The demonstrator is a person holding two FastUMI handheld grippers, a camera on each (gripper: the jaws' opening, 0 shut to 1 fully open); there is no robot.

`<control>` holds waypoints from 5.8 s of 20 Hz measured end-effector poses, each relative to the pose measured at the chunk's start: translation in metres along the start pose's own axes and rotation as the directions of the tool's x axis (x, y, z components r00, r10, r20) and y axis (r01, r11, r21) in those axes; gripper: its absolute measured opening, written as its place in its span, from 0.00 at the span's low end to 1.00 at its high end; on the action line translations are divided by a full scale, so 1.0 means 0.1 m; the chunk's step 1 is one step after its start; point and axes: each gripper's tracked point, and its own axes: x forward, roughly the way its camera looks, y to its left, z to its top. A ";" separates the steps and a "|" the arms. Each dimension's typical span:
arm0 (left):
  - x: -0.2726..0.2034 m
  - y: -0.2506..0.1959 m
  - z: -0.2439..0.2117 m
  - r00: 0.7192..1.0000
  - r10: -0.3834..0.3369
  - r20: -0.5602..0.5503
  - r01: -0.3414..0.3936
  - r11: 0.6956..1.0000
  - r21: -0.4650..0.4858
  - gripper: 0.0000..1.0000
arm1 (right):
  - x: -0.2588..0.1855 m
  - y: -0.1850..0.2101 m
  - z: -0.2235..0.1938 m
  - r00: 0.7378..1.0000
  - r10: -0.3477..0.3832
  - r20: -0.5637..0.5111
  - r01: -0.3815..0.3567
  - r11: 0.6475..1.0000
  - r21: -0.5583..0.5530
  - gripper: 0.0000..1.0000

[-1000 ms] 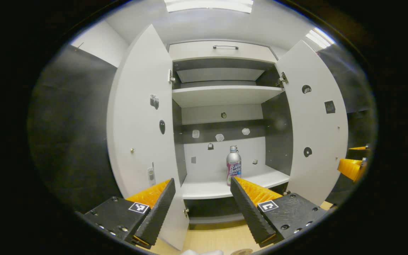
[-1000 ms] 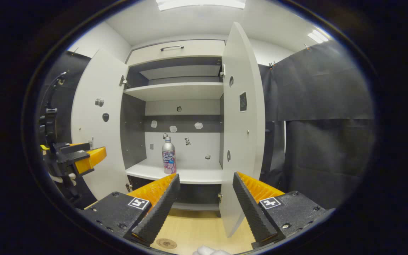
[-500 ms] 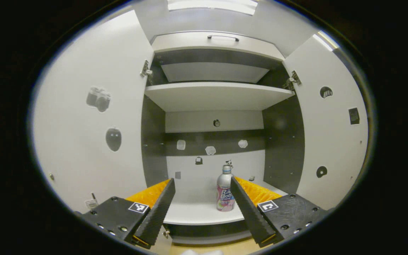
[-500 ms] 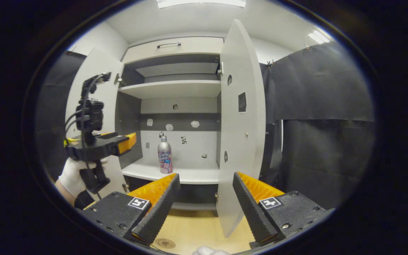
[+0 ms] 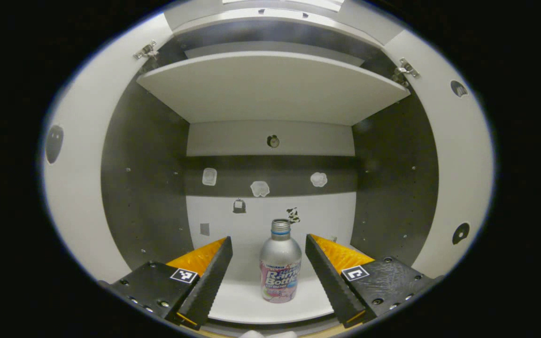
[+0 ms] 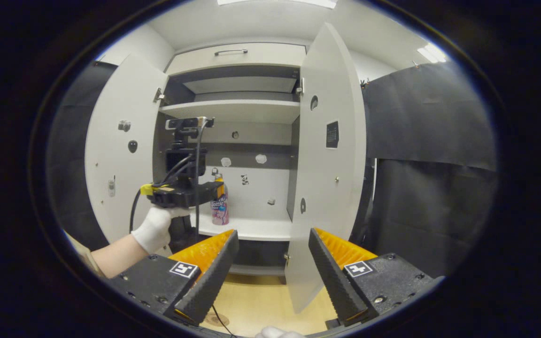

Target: Grasp the bottle in the cabinet with the left hand and place it on the coaster, then close the right door with the right hand and the left door with the left hand.

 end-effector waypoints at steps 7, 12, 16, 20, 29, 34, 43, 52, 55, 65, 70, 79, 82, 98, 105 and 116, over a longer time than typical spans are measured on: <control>0.38 -0.08 -0.26 0.999 0.023 -0.031 -0.024 0.999 -0.023 0.96 | 0.05 -0.15 -0.12 0.998 -0.025 -0.052 0.024 1.000 -0.007 0.98; 0.45 -0.05 -0.39 0.997 0.044 -0.069 -0.043 0.999 0.016 0.77 | 0.07 -0.23 -0.11 0.998 -0.022 -0.051 0.023 1.000 0.014 0.98; 0.16 -0.13 -0.21 1.000 0.010 0.002 -0.010 1.000 0.016 0.78 | 0.04 -0.30 -0.09 0.999 -0.025 -0.035 0.026 0.999 0.026 0.98; -0.38 -0.16 0.03 0.996 -0.018 0.091 0.013 0.999 0.049 0.82 | -0.04 -0.32 -0.10 1.000 -0.020 -0.020 0.021 0.999 0.029 0.99; -1.69 -0.26 -0.19 0.985 -0.122 0.126 0.120 0.993 0.020 0.82 | -0.32 -0.52 -0.27 0.999 -0.035 -0.017 0.036 0.999 0.040 0.99; -2.30 -0.38 -0.63 0.974 -0.201 0.102 0.203 0.979 -0.006 0.82 | -0.46 -0.61 -0.42 0.998 -0.043 -0.047 0.046 0.997 0.062 0.99; -3.04 -0.61 -1.64 0.954 -0.300 0.014 0.301 0.954 -0.014 0.78 | -0.66 -0.53 -0.70 0.993 -0.013 -0.117 0.019 0.998 0.054 0.99; -3.26 -0.59 -2.77 0.934 -0.348 -0.077 0.346 0.938 -0.033 0.78 | -0.66 -0.45 -0.78 0.986 -0.007 -0.169 0.010 1.000 0.018 0.99; -3.27 -0.59 -2.95 0.931 -0.358 -0.065 0.355 0.933 -0.058 0.78 | -0.63 -0.40 -0.78 0.984 -0.006 -0.181 0.005 1.000 -0.005 0.99; -3.28 -0.59 -3.37 0.920 -0.381 -0.092 0.376 0.924 -0.061 0.78 | -0.54 -0.18 -0.81 0.979 0.028 -0.201 -0.035 0.999 -0.029 0.99; -3.30 -0.62 -3.42 0.914 -0.397 -0.085 0.396 0.918 -0.033 0.81 | -0.54 -0.12 -0.85 0.978 0.035 -0.204 -0.041 0.999 -0.029 0.98; -3.27 -0.52 -3.12 0.925 -0.375 -0.061 0.375 0.927 -0.008 1.00 | -0.59 -0.06 -0.91 0.977 0.048 -0.208 -0.054 0.998 -0.022 0.98; -3.25 -0.55 -2.87 0.925 -0.378 -0.034 0.378 0.926 0.017 0.98 | -0.60 -0.07 -0.91 0.978 0.050 -0.201 -0.053 0.999 -0.009 0.99; -3.22 -0.46 -0.39 0.938 -0.333 0.098 0.333 0.943 0.010 1.00 | -0.71 -0.07 -0.88 0.994 0.064 -0.083 -0.057 0.995 0.084 0.99; -3.30 -0.06 -0.18 0.987 -0.162 -0.014 0.162 0.987 -0.013 1.00 | -0.61 -0.65 -0.80 0.998 0.051 -0.023 -0.048 0.991 0.126 0.99; -3.65 -0.15 -0.28 0.986 0.124 -0.111 -0.124 0.992 0.007 0.96 | 0.06 -2.50 -0.33 0.999 -0.005 0.047 -0.001 0.992 0.129 0.98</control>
